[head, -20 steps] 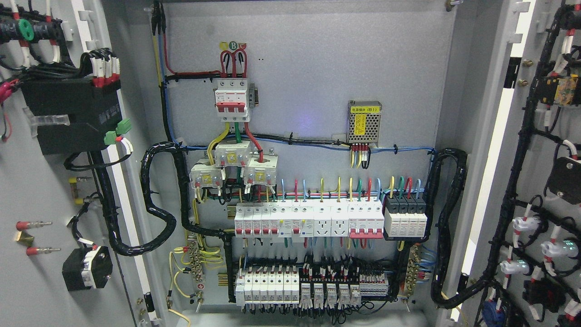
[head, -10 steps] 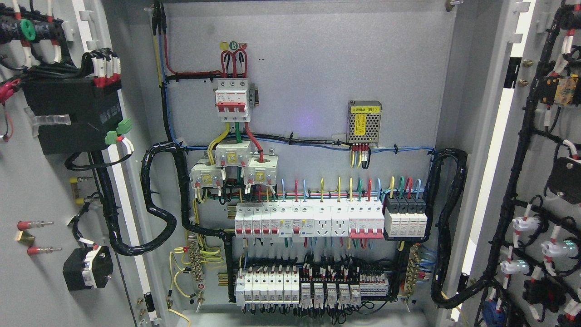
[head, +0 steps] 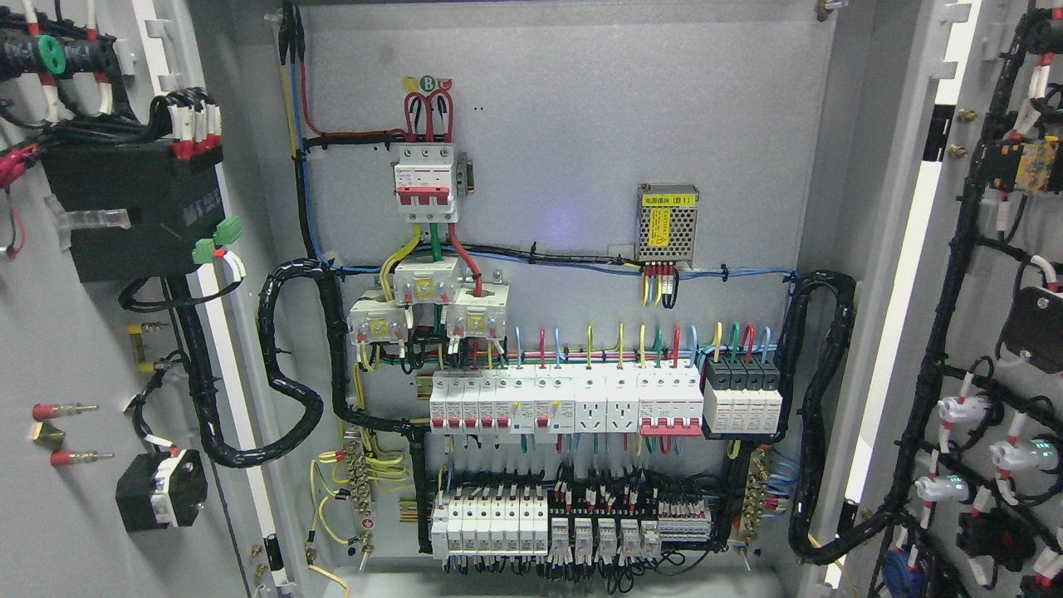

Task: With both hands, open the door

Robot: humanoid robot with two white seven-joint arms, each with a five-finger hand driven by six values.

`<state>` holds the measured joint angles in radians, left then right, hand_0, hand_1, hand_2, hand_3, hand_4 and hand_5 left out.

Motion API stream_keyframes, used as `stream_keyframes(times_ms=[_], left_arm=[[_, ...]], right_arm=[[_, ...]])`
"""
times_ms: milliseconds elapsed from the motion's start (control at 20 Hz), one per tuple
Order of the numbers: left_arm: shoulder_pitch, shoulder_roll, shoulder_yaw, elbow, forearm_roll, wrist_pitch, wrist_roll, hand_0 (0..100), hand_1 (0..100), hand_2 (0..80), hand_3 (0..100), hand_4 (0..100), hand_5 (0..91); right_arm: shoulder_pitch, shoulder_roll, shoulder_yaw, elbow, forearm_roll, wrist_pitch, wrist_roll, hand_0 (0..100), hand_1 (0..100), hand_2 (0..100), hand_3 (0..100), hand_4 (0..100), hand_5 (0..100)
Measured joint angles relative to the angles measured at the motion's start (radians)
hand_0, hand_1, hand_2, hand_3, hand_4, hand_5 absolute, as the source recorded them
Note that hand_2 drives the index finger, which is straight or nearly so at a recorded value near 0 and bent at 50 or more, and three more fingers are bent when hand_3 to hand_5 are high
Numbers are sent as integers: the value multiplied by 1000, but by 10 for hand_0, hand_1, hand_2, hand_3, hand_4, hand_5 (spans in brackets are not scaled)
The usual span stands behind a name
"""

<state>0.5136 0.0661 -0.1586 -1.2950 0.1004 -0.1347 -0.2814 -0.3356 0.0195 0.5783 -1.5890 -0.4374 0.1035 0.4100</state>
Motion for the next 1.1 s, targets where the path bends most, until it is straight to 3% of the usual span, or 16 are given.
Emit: stream_keyframes(times_ms=[250, 601, 1102], left_arm=[[11, 19, -31, -137, 5, -6, 1, 0, 0, 0, 0, 31, 0], [-13, 34, -63, -289, 6, -36, 1, 0, 0, 0, 0, 31, 0], [-22, 53, -91, -442, 1, -294, 17, 0, 0, 0, 0, 30, 0]], right_arm=[[107, -67, -57, -36, 11, -144, -58, 106, 0, 0, 0, 0, 0], [275, -171, -144, -99, 14, -322, -69, 106, 0, 0, 0, 0, 0], [549, -303, -284, -207, 15, -551, -69, 106, 0, 0, 0, 0, 0]])
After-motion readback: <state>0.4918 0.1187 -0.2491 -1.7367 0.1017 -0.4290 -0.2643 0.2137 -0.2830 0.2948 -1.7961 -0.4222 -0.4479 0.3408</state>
